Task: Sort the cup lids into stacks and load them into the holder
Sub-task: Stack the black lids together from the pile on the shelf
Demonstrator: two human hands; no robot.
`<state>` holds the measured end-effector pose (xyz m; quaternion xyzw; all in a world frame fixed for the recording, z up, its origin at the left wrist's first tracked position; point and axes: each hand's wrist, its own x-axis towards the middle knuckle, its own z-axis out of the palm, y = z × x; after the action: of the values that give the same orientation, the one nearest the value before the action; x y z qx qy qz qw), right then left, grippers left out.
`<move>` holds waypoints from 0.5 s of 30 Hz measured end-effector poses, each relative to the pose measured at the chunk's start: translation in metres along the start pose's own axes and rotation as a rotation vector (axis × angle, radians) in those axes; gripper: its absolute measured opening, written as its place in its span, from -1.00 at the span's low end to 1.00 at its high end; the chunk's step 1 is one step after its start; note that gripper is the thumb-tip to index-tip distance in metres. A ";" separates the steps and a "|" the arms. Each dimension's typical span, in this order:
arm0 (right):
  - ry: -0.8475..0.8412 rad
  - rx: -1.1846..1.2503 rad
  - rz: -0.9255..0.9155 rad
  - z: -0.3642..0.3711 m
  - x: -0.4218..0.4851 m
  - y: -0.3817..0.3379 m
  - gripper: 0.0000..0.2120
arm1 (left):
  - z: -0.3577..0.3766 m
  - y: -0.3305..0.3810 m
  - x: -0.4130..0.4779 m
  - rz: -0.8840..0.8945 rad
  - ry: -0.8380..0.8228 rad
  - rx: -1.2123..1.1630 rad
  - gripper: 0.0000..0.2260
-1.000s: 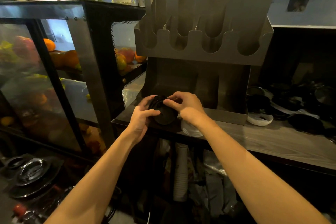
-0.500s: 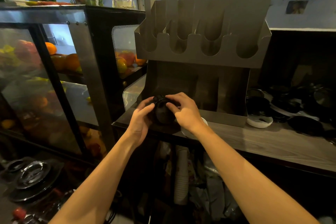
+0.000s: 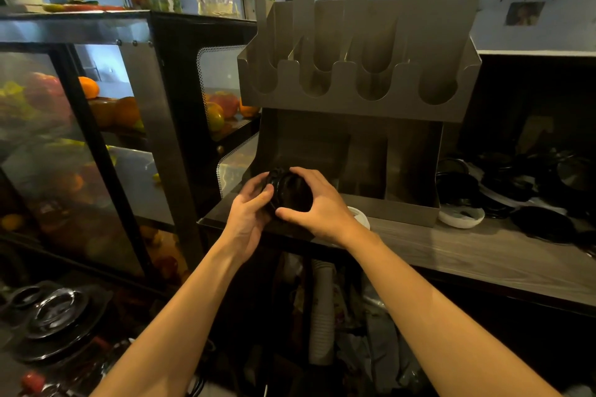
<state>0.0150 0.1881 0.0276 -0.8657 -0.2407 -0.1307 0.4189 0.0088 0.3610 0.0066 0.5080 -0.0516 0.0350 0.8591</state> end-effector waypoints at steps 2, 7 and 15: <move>-0.003 0.027 0.006 0.000 -0.001 0.001 -0.23 | 0.001 0.000 0.001 -0.004 0.004 -0.007 -0.63; -0.002 0.071 0.018 -0.001 0.000 0.002 -0.25 | 0.000 -0.002 0.005 -0.009 0.012 0.011 -0.63; -0.040 -0.124 -0.012 -0.004 0.003 -0.002 -0.21 | 0.005 -0.006 0.005 0.040 0.035 0.097 -0.47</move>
<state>0.0167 0.1866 0.0326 -0.8910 -0.2457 -0.1307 0.3586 0.0138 0.3542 0.0044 0.5473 -0.0449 0.0639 0.8333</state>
